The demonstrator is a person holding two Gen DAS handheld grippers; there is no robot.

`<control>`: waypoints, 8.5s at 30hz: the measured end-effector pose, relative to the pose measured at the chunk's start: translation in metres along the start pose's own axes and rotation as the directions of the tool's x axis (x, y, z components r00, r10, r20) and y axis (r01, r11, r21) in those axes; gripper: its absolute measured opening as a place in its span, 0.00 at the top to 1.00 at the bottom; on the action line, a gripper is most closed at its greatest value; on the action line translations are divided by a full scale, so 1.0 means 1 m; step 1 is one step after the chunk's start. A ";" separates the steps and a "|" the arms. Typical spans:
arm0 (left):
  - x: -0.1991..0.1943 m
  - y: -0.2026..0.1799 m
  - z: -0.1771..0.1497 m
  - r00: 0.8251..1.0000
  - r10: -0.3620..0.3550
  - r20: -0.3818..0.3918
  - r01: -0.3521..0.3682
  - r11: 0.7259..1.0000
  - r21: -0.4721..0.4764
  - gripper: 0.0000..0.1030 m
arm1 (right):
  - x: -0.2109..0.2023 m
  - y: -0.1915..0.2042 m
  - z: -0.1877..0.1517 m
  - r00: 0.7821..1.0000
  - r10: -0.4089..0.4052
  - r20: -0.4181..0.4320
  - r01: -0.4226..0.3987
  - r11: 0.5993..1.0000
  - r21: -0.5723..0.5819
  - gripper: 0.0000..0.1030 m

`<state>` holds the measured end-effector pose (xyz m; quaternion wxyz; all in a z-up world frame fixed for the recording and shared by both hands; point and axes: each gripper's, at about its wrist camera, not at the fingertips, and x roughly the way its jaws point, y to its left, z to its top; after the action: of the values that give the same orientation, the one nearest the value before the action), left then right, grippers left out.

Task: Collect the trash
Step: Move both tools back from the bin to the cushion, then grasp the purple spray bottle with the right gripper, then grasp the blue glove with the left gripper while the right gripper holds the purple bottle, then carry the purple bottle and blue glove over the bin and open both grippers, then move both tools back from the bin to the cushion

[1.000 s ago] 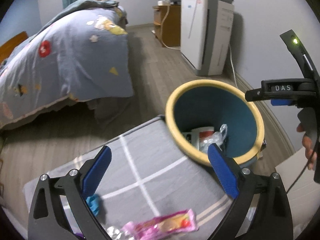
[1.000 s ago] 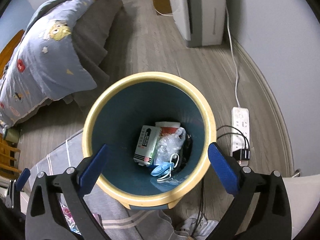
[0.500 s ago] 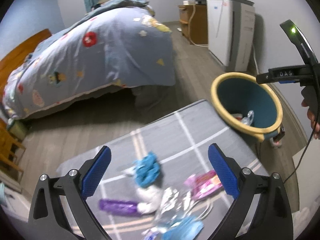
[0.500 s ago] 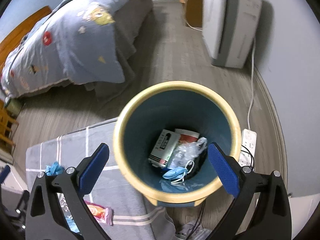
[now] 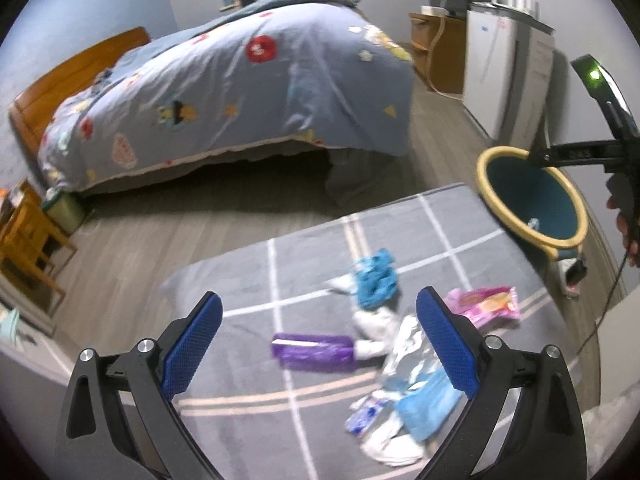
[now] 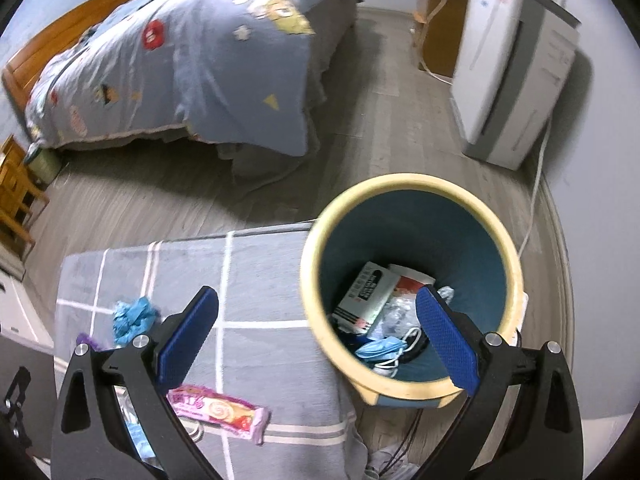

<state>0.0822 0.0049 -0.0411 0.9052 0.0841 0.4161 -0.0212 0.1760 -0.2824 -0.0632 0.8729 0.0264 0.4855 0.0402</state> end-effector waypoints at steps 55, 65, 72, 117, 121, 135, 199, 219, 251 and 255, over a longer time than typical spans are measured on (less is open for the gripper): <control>0.035 0.155 -0.039 0.994 -0.024 -0.109 -0.010 0.953 -0.302 0.06 | 0.106 0.320 -0.124 0.943 0.118 -0.311 -0.296 0.721 -0.626 0.42; 0.035 0.154 -0.040 0.992 -0.025 -0.123 -0.014 0.953 -0.304 0.06 | 0.082 0.292 -0.099 0.943 0.191 -0.274 -0.311 0.800 -0.514 0.66; 0.040 0.132 -0.035 0.990 -0.019 -0.137 -0.017 0.967 -0.254 0.06 | 0.045 0.255 -0.074 0.943 0.265 -0.202 -0.328 0.848 -0.417 0.69; 0.128 -0.044 0.010 0.967 -0.208 -0.146 0.216 0.976 0.039 0.68 | 0.001 0.086 0.005 0.968 0.252 -0.007 -0.252 0.963 -0.100 0.69; 0.109 -0.047 0.023 0.961 -0.262 -0.092 0.264 0.964 0.011 0.68 | -0.007 0.078 0.009 0.964 0.264 0.013 -0.262 0.962 -0.076 0.69; 0.131 -0.068 0.017 0.926 -0.308 -0.219 0.313 0.950 -0.013 0.68 | -0.023 0.034 0.018 0.967 0.248 0.060 -0.249 0.968 0.011 0.69; 0.114 -0.279 0.097 0.911 -0.406 -0.074 0.407 0.851 0.332 0.36 | 0.021 -0.161 -0.007 0.999 0.041 -0.029 -0.030 0.950 0.310 0.42; 0.067 -0.171 0.075 0.960 -0.279 -0.005 0.276 0.947 0.164 0.07 | -0.006 -0.111 0.008 0.998 0.025 0.059 -0.035 0.984 0.177 0.06; 0.014 -0.021 -0.073 0.984 -0.139 -0.108 0.134 0.990 -0.050 0.05 | -0.015 0.069 -0.094 0.995 0.037 -0.093 -0.040 0.999 -0.024 0.06; 0.022 -0.039 -0.084 0.970 -0.188 -0.151 0.191 0.981 0.007 0.05 | -0.008 0.064 -0.097 0.994 0.019 -0.112 -0.021 1.000 -0.016 0.06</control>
<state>0.0295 -0.0187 -0.1165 0.8643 0.0551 0.4887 -0.1058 0.0866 -0.2182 -0.1023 0.8441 0.0215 0.5329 0.0547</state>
